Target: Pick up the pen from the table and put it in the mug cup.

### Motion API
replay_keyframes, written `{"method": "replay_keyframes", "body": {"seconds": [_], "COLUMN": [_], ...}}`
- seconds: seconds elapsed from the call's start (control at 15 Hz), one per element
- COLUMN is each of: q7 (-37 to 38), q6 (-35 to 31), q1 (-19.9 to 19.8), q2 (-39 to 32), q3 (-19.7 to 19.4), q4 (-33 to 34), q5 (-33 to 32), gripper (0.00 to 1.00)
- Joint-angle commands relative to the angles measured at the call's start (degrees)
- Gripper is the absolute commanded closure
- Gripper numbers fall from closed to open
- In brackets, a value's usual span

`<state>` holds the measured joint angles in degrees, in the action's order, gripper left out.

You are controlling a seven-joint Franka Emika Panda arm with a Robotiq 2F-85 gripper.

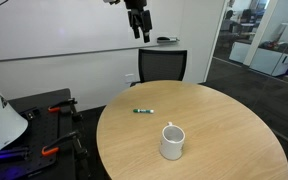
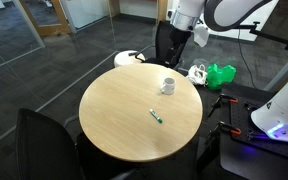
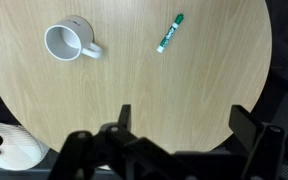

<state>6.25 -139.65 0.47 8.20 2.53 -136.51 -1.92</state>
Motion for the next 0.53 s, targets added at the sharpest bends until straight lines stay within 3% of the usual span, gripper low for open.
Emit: {"method": "replay_keyframes", "body": {"seconds": [0.0, 0.47], "q7": [3.74, 5.82], "q6": [-5.41, -19.88], "q1": [-0.31, 0.34], "q2": [-2.24, -10.19], "q3": [0.48, -0.23], "q4": [-1.62, -4.87], "q5": [-3.22, -2.75], "gripper": [0.0, 0.0]}}
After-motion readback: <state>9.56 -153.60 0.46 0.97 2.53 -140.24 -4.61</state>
